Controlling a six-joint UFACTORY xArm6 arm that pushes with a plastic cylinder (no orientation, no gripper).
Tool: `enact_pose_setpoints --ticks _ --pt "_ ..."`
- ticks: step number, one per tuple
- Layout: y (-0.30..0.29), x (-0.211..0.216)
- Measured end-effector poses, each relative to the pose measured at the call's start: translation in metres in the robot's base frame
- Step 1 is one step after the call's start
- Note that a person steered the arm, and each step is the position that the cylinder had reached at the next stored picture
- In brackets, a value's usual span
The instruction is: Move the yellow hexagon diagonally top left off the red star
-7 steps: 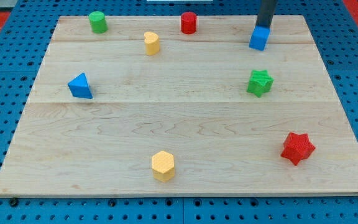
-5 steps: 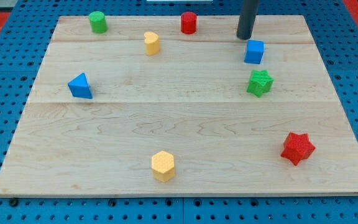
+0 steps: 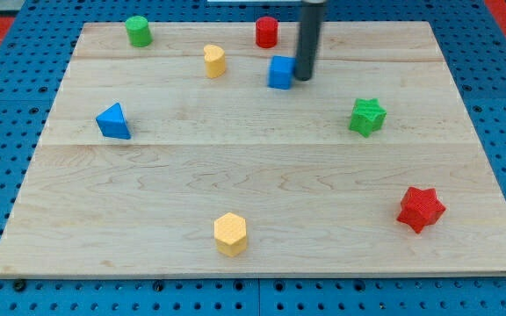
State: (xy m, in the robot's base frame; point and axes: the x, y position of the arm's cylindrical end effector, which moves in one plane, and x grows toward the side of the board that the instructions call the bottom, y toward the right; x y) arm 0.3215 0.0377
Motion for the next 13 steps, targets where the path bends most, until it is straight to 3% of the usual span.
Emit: enact_pose_setpoints --ticks 1,3,4,6,7,9,11,13 --pt "-0.003 0.015" --pt "-0.066 0.192" --pt "-0.123 0.238" --pt "-0.052 0.295" --pt "-0.062 0.279" --pt "-0.077 0.205" --pt "-0.122 0.202" --pt "-0.081 0.104"
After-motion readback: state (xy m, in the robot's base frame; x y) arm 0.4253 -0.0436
